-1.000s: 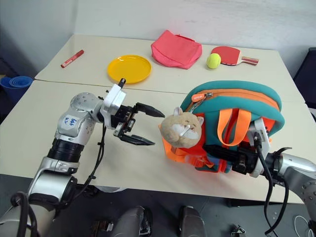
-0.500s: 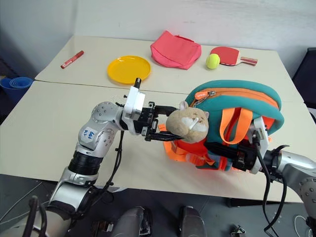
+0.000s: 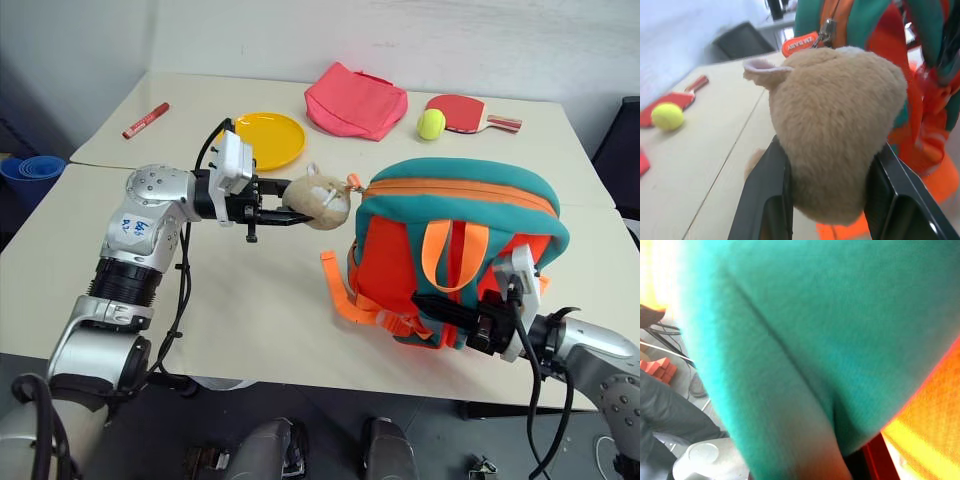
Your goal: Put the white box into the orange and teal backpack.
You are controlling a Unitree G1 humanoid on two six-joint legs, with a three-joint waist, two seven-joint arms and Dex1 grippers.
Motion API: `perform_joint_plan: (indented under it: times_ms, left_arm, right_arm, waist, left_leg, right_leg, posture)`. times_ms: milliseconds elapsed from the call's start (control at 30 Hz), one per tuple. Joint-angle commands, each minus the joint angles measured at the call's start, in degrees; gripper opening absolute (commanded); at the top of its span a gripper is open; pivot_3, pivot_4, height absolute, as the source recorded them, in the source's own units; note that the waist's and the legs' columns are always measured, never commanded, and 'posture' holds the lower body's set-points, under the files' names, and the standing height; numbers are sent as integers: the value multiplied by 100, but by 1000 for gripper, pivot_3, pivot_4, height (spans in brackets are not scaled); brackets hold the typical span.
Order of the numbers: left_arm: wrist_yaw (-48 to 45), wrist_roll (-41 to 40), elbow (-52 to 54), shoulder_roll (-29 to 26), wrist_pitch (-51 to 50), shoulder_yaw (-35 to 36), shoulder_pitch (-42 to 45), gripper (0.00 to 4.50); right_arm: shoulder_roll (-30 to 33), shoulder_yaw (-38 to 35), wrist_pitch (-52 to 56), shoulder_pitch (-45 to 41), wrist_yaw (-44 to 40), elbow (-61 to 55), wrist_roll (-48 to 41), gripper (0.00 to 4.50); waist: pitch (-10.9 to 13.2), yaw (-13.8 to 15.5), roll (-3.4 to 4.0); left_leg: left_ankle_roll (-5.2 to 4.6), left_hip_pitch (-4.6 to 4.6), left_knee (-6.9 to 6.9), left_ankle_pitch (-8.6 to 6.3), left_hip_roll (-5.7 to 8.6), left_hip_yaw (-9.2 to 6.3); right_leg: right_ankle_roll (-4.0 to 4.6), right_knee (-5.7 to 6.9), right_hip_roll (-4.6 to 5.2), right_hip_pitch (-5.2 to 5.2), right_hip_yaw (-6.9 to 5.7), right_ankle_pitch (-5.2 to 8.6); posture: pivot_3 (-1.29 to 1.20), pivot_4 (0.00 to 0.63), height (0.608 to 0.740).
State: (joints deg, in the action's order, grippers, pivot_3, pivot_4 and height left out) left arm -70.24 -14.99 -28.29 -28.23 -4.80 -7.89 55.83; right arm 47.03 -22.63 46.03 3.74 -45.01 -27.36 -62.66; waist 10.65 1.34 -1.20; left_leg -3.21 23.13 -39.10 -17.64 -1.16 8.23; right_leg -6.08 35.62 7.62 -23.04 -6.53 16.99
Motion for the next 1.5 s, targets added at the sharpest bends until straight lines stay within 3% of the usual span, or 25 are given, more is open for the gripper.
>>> perform_joint_plan:
  times_ms: [33, 267, 400, 533, 633, 767, 867, 1067, 1267, 1500]
  left_arm:
    - [-261, 491, -443, -162, 310, -297, -236, 1326]
    - [-364, 449, -262, 546, 536, -585, -969, 1326]
    - [-266, 772, 121, 556, 310, -892, -1212, 1326]
    - [198, 476, 283, 800, 70, -493, -1359, 1326]
    - [292, 325, 286, 753, 32, -201, -1442, 2265]
    - [-247, 10, 862, 92, -333, 52, -1815, 3428]
    - [-586, -174, 1123, -570, -351, 344, -2202, 4393]
    - [-617, -425, 1283, -1248, 430, 1236, -3232, 4500]
    - [-312, -377, 1985, -1751, 695, 1844, -4509, 4500]
    - [47, -236, 1675, -1788, 1108, 2018, -4964, 4500]
  right_arm:
    - [-136, -183, -96, 153, 150, -173, -2, 0]
    - [-702, -325, -493, 39, 444, -227, -168, 0]
    - [-787, -299, -628, 104, 445, -224, -7, 0]
    - [-887, -67, -1019, 183, 368, -106, 587, 0]
    - [-960, 191, -1619, 270, 244, 62, 1421, 0]
    - [-890, 258, -2314, 543, -200, -42, 2028, 1242]
    - [-964, -81, -2768, 828, -235, -222, 2258, 2310]
    - [-566, -776, -3893, 1991, -1368, 125, 2995, 4434]
    - [-457, -1491, -5434, 2455, -2218, 1627, 3534, 4476]
    - [-313, -1312, -6038, 2078, -2610, 2168, 3596, 4476]
  waist:
    - [0, -1, 0]
    - [-1, 0, 1]
    - [-2, -1, 2]
    - [-2, 9, 3]
    - [-2, 6, 3]
    - [-2, -30, 3]
    - [-2, -92, 4]
    - [0, -90, 7]
    - [1, -142, 9]
    - [6, -146, 25]
  left_leg:
    - [0, 1, 0, 0, 0, 0]
    - [0, 4, -1, -1, -5, -3]
    - [0, 4, -1, -2, -4, -3]
    - [-1, 3, -1, -2, -3, -3]
    - [-3, 5, -1, -2, 0, -5]
    - [-2, 3, 2, -2, 0, -2]
    - [5, 4, 3, -5, -10, 3]
    - [3, 2, 4, -8, -6, 2]
    - [10, -6, 8, -39, -8, 3]
    - [55, -87, 61, -58, -9, 7]
  right_leg:
    - [0, 1, 0, 0, 0, 0]
    - [1, 0, 12, 0, 25, -2]
    - [1, -2, 13, -2, 32, -2]
    - [1, -1, 11, -1, 35, -2]
    - [0, -3, 11, 0, 35, -2]
    - [0, 4, 5, -2, 29, -2]
    - [0, 15, 1, -8, 22, -2]
    - [0, -3, 19, -6, 27, -2]
    - [1, -19, 24, 1, 49, -2]
    - [23, -23, 43, 49, 58, 11]
  posture:
    - [0, 150, 740]
    - [0, 150, 740]
    - [0, 150, 740]
    - [0, 150, 740]
    - [0, 150, 740]
    - [0, 150, 740]
    - [0, 150, 740]
    - [0, 150, 740]
    - [0, 150, 740]
    - [0, 150, 740]
